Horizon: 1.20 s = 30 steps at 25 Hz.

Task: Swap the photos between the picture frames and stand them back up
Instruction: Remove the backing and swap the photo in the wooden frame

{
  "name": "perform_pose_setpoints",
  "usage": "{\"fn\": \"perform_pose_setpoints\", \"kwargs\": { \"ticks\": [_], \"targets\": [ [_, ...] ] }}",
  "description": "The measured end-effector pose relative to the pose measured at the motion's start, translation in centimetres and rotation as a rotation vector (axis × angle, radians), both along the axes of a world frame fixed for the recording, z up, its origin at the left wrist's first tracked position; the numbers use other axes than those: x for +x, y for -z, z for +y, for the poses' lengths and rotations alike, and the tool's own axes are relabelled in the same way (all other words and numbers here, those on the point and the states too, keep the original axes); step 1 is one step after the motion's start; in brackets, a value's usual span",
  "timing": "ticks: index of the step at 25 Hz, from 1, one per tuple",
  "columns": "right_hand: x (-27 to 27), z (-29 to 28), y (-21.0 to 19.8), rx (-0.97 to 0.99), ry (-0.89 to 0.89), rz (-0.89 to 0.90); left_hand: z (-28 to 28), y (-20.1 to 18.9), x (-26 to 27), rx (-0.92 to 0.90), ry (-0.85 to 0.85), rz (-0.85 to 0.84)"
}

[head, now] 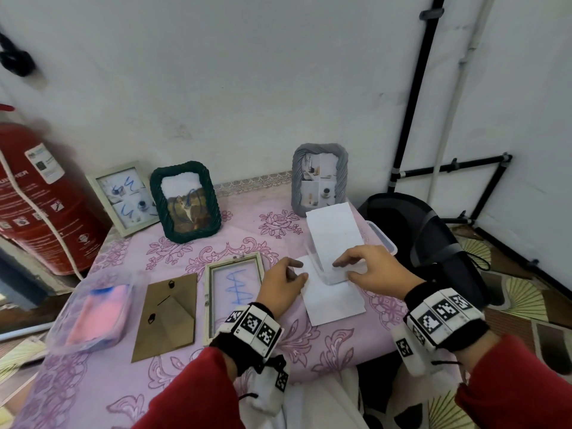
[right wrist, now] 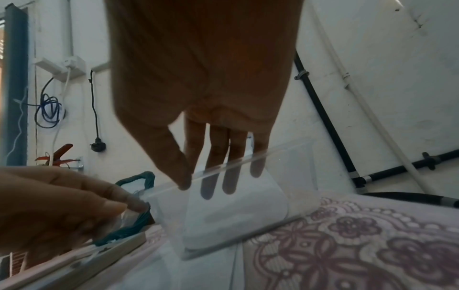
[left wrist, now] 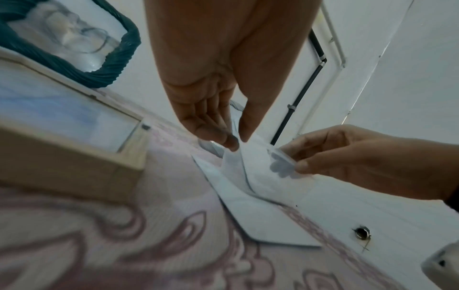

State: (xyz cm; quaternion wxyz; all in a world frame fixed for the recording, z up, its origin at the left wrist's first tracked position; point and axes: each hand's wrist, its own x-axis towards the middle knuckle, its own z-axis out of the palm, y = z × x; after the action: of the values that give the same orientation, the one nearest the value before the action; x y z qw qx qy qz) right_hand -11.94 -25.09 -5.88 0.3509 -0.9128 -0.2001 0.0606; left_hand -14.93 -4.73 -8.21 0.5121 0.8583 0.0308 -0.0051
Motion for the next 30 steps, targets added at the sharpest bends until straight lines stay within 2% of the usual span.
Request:
{"fn": "perform_pose_setpoints", "kwargs": {
  "ticks": [2, 6, 9, 11, 14, 19, 22, 30],
  "targets": [
    [0.5, 0.0, -0.5, 0.048, 0.031, 0.031, -0.3, -0.9, 1.1, 0.017, -0.013, -0.087],
    [2.7, 0.2, -0.6, 0.086, 0.279, -0.053, -1.0, -1.9, 3.4, 0.076, -0.036, -0.211],
    [4.3, 0.2, 0.2, -0.034, 0.361, 0.008, -1.4, -1.5, 5.1, 0.237, -0.053, -0.186],
    [4.8, 0.1, 0.8, -0.102, 0.374, 0.045, -1.7, -1.2, 6.2, 0.28, -0.085, -0.133],
    [5.2, 0.1, 1.4, -0.103, 0.376, 0.031, -2.2, -1.1, 7.4, 0.204, -0.11, -0.107],
    [5.2, 0.0, 2.0, 0.027, 0.442, -0.014, -2.9, -0.8, 8.0, 0.0, -0.21, -0.156],
    [5.1, 0.0, 2.2, 0.147, 0.511, -0.061, -2.9, -0.7, 7.8, -0.116, -0.215, -0.173],
    [5.1, -0.3, 2.3, 0.461, 0.561, -0.112, -2.7, -0.6, 7.1, -0.229, -0.236, -0.226]
  ]
}}
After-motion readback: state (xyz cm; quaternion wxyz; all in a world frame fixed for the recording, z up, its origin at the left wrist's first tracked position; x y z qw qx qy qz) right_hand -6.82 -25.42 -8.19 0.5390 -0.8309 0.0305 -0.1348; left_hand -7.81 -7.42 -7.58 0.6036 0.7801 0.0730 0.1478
